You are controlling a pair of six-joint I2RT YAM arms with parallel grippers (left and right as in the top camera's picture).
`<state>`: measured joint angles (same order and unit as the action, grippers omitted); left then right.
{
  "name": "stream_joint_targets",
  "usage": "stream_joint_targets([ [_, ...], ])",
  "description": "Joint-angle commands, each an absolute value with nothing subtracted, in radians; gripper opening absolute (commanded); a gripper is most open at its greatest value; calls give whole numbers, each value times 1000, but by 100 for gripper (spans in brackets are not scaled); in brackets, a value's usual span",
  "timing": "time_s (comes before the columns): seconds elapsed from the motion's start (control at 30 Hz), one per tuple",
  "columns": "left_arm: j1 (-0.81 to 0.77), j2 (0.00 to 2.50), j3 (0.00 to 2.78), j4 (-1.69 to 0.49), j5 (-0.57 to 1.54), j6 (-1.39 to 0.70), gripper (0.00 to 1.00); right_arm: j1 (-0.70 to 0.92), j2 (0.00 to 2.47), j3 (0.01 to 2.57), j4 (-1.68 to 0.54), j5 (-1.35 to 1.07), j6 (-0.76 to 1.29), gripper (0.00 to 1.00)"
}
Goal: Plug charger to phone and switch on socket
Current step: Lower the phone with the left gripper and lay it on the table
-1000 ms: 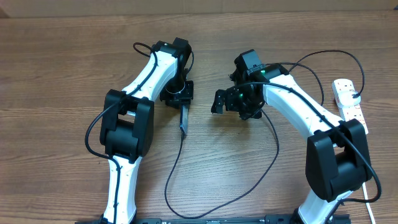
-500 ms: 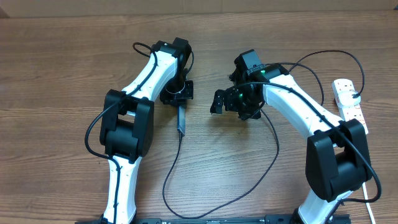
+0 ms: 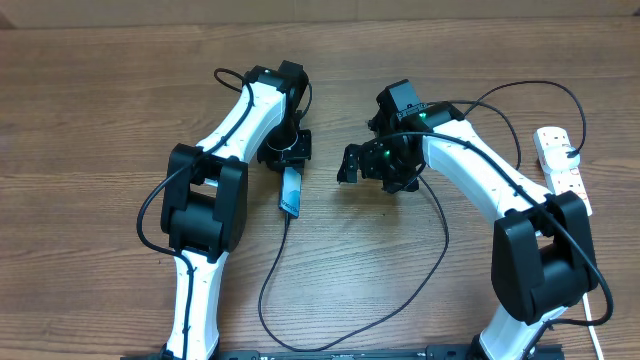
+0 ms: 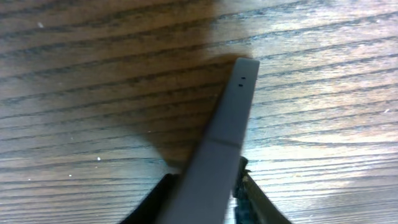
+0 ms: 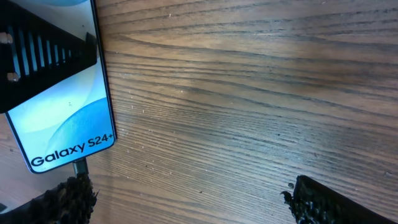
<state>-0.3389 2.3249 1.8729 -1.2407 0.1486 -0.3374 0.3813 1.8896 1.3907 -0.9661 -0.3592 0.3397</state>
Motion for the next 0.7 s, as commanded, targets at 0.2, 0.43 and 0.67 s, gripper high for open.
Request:
stream_joint_targets([
  [0.2, -341, 2319, 1885, -1262, 146, -333, 37, 388, 1880, 1395, -964, -364, 339, 100],
  [0.43, -341, 2319, 1885, -1278, 116, -314, 45, 388, 1880, 1395, -964, -363, 339, 100],
  [0.67, -341, 2319, 1885, -1293, 96, -314, 47, 388, 1880, 1395, -964, -363, 339, 100],
])
